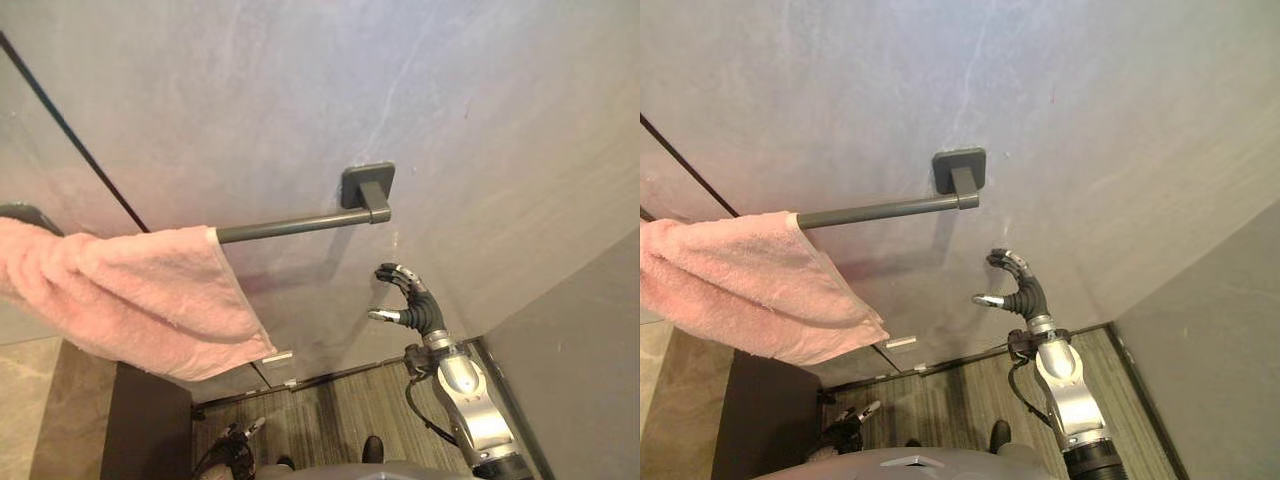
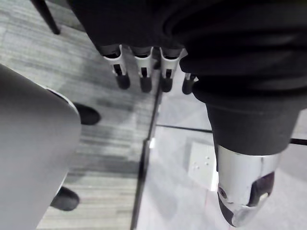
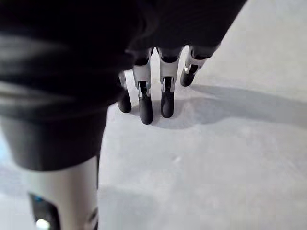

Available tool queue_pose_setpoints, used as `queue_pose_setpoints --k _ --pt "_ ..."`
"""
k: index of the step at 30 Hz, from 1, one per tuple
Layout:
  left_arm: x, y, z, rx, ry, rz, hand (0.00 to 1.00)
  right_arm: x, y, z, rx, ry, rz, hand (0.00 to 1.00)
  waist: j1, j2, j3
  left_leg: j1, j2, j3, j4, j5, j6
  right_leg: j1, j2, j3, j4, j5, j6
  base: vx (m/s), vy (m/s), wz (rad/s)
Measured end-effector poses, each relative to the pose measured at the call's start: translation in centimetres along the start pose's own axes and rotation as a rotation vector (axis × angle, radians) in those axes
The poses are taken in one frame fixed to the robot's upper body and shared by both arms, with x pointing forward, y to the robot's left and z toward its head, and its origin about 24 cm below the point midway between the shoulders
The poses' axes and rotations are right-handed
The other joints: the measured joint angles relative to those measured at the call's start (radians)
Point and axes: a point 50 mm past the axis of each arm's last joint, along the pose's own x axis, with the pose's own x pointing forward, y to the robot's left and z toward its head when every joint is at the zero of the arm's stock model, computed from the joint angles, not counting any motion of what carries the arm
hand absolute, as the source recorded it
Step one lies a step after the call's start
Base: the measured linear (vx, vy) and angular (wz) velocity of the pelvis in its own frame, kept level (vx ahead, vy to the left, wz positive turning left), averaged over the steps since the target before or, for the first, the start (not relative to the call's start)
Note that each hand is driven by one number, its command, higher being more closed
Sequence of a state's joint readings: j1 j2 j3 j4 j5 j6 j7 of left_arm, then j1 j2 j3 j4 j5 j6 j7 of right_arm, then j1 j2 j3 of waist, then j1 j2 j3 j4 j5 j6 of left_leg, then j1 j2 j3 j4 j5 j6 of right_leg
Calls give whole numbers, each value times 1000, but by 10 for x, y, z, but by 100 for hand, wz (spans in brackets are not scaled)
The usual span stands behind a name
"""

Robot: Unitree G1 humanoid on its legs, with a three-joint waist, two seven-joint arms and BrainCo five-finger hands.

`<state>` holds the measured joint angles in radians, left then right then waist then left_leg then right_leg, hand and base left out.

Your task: Organize washtable

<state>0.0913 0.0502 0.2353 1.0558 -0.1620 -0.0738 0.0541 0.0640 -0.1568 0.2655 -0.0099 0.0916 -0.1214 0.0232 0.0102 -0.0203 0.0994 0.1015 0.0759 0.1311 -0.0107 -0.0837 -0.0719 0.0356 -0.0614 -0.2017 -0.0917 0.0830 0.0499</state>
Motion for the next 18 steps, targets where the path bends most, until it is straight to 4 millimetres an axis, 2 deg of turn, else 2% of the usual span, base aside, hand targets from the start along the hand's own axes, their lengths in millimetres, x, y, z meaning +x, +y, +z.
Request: queue_pose_setpoints --k 4,7,9,11,14,18 --pt "-3 -1 4 -11 -44 -10 0 8 23 7 61 -28 144 0 4 4 -2 -17 1 -13 -1 6 -5 -9 0 -16 -3 1 -1 -52 -22 12" --pt "-8 3 19 -76 -145 -9 0 17 35 17 54 -68 221 0 29 5 -3 -31 2 -34 -9 21 -6 -16 0 -32 1 5 -7 -27 -22 20" --pt "-12 5 28 -130 -200 -6 0 24 41 28 69 -108 265 0 47 8 -5 -44 2 -50 -5 24 -7 -18 0 -44 1 8 -11 -20 -17 23" --pt "-14 6 36 -175 -240 4 0 33 56 48 79 -187 346 0 61 12 -8 -56 1 -71 -2 33 -8 -19 -2 -62 1 9 -12 -14 -15 28" --pt "-17 7 37 -202 -257 16 0 41 78 70 97 -279 434 0 83 13 -9 -61 0 -83 1 35 -9 -17 -3 -72 1 9 -12 -8 -9 13" --pt "-19 5 32 -223 -255 24 0 45 90 79 105 -312 479 0 94 10 -11 -64 -3 -96 2 37 -7 -11 -7 -84 1 9 -12 -7 5 11"
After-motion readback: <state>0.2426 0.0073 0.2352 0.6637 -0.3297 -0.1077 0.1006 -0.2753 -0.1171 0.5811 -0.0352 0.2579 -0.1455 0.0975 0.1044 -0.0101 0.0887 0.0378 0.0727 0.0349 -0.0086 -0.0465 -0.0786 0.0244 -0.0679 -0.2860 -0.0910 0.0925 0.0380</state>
